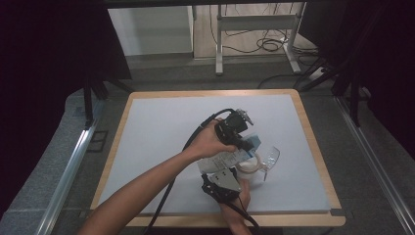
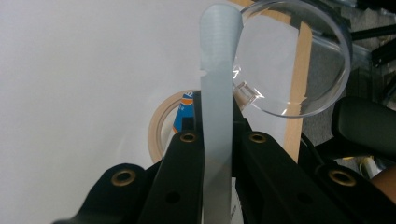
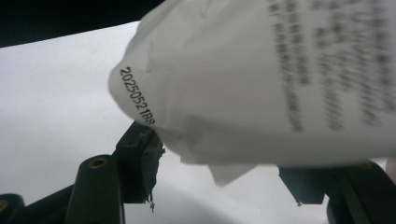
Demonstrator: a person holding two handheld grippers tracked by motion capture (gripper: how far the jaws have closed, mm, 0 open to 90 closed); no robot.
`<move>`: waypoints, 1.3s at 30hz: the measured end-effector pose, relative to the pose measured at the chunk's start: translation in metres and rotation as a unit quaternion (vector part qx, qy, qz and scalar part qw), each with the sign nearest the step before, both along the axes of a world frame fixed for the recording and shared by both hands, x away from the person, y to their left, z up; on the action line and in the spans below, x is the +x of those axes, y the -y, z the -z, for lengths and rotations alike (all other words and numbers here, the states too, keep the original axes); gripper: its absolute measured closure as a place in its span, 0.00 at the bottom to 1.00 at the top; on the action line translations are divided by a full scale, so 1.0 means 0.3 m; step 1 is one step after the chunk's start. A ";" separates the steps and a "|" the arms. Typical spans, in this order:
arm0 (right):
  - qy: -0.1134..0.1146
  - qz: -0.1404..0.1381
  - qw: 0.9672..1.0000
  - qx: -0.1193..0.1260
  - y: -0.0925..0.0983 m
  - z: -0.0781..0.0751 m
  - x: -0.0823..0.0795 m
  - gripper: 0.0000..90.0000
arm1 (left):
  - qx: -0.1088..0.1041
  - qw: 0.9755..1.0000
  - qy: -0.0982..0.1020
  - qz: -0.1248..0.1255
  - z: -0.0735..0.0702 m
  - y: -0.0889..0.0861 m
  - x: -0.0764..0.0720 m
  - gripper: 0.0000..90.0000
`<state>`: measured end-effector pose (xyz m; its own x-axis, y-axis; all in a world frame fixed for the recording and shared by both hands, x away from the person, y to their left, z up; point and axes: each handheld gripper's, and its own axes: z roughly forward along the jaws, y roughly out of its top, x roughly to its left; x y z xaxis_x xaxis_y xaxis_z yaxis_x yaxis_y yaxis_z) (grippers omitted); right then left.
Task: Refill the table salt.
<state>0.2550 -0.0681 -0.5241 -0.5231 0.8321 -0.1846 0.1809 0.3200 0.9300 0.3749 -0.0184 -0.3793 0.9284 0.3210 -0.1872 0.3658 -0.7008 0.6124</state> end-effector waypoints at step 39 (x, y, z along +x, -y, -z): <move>-0.038 -0.042 0.998 0.023 0.055 0.006 -0.038 0.40 | -0.142 0.983 0.017 -0.114 0.020 -0.384 0.046 1.00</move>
<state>0.2436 -0.0846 -0.5259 -0.6017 0.7920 -0.1038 0.2262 0.2935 0.9288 0.3886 0.0967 -0.3852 0.8454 0.4612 -0.2694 0.4696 -0.4015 0.7863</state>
